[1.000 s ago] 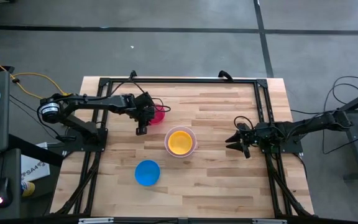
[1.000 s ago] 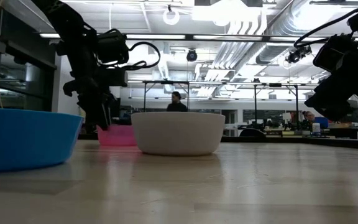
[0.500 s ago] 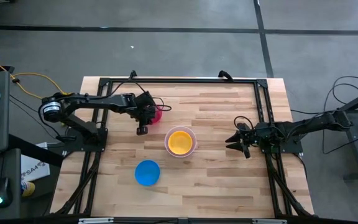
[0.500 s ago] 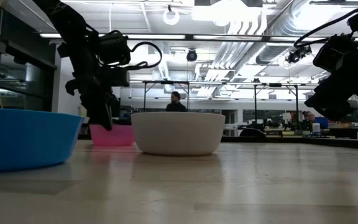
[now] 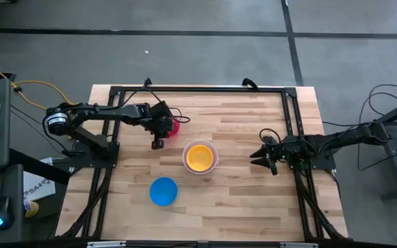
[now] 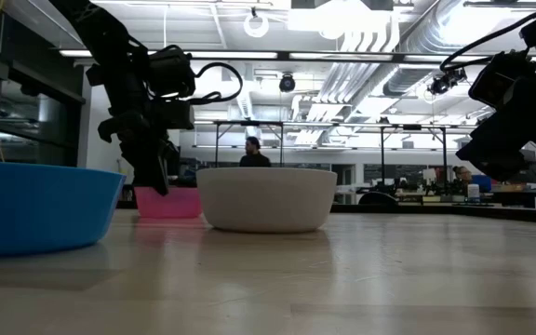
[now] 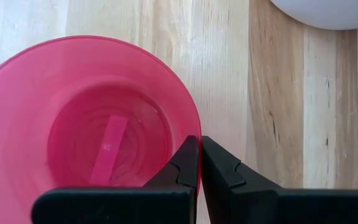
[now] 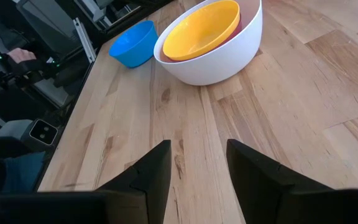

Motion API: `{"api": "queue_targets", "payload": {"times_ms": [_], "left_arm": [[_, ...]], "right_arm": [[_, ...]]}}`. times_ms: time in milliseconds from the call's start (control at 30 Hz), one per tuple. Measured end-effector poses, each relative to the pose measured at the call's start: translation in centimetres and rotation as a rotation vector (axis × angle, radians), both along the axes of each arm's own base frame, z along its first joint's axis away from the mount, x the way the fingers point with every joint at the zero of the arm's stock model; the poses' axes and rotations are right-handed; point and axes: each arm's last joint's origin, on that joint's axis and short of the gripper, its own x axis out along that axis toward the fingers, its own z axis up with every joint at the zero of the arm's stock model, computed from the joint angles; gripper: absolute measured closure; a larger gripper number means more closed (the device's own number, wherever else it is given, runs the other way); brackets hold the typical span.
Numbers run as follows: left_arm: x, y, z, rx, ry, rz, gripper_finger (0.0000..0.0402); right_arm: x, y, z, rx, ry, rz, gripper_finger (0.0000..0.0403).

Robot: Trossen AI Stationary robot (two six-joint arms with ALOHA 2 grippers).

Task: Nest bowls inside each other
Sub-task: Stack the red bowl on the yellow bowl

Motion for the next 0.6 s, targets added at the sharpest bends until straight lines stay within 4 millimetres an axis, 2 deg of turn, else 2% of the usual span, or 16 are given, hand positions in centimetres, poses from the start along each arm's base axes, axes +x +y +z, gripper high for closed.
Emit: {"api": "queue_targets", "payload": {"times_ms": [233, 600], "left_arm": [[-0.1, 0.0, 0.4, -0.006, -0.007, -0.002, 0.0401], [0.7, 0.0, 2.3, -0.015, 0.016, -0.011, 0.0402]], "right_arm": [[0.0, 0.0, 0.0, 0.000, 0.000, 0.000, 0.0254], [0.0, 0.0, 0.0, 0.000, 0.000, 0.000, 0.0254]]}}
